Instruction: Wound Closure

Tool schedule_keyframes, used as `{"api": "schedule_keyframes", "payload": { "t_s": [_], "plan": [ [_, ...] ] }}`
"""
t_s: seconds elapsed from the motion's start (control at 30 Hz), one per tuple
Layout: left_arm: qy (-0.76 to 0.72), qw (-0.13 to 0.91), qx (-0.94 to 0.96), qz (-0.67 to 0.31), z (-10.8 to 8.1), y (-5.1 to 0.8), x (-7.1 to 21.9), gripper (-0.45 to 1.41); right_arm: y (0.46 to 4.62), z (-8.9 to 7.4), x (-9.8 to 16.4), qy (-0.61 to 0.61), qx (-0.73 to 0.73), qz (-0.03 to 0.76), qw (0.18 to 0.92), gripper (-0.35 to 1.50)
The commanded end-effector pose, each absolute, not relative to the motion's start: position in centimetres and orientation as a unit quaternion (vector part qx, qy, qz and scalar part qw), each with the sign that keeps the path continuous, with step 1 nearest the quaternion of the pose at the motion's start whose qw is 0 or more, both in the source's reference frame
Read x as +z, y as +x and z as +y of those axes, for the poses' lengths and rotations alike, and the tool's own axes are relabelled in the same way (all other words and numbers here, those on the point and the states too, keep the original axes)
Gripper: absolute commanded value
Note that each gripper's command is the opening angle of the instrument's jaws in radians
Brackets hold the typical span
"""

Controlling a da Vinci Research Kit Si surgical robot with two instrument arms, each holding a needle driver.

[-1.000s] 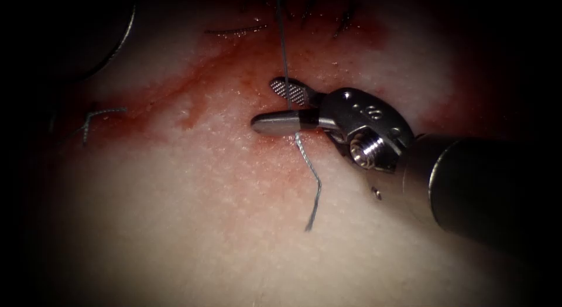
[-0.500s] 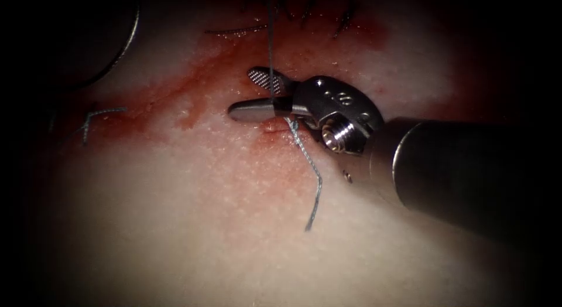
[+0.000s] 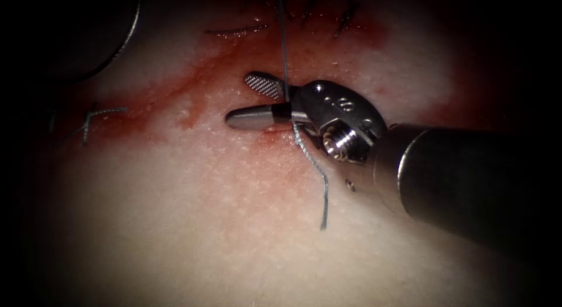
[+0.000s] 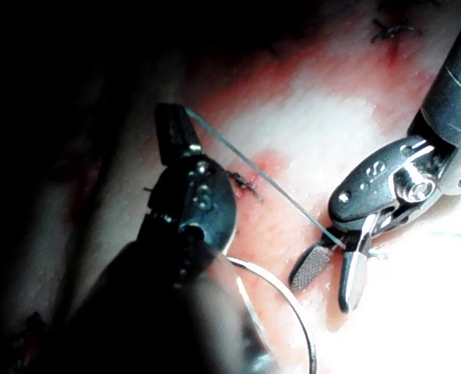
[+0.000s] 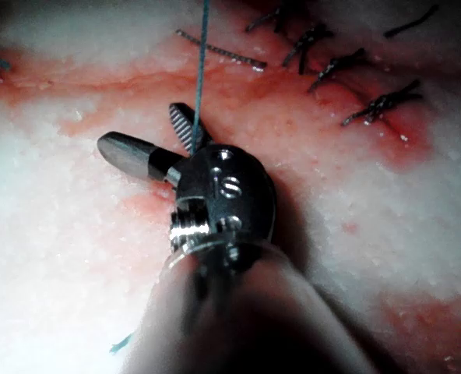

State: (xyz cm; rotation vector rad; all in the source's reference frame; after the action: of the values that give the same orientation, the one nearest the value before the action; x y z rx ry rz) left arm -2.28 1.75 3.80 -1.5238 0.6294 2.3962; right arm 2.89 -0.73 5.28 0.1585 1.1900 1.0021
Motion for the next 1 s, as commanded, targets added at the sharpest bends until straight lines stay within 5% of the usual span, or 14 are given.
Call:
{"api": "schedule_keyframes", "payload": {
  "t_s": [0.03,0.43,0.47,0.5,0.53,0.8,0.9,1.0],
  "plan": [
    [-0.521,0.116,0.818,0.216,1.77,-2.35,3.83,-0.45,2.99,-0.73,5.35,0.073,0.451,0.538,0.709,1.33],
    [-0.521,0.116,0.817,0.216,1.72,-2.36,3.76,-0.45,3.02,-0.7,5.45,0.069,0.447,0.539,0.71,1.18],
    [-0.521,0.116,0.817,0.216,1.72,-2.36,3.76,-0.45,3.03,-0.7,5.44,0.069,0.447,0.539,0.71,1.03],
    [-0.522,0.115,0.817,0.216,1.72,-2.37,3.76,-0.45,3.03,-0.73,5.44,0.07,0.445,0.54,0.711,-0.03],
    [-0.522,0.115,0.817,0.216,1.72,-2.37,3.76,-0.45,3.03,-0.75,5.44,0.066,0.447,0.54,0.71,-0.35],
    [-0.524,0.114,0.817,0.215,1.72,-2.33,3.76,-0.45,2.92,-0.73,5.36,0.048,0.452,0.54,0.709,-0.35],
    [-0.524,0.114,0.817,0.214,1.74,-2.32,3.79,-0.45,2.71,-0.66,5.26,0.049,0.449,0.556,0.698,0.52],
    [-0.52,0.116,0.818,0.216,1.77,-2.31,3.93,-0.45,2.2,-0.56,5.05,0.033,0.457,0.567,0.684,0.66]
  ]
}}
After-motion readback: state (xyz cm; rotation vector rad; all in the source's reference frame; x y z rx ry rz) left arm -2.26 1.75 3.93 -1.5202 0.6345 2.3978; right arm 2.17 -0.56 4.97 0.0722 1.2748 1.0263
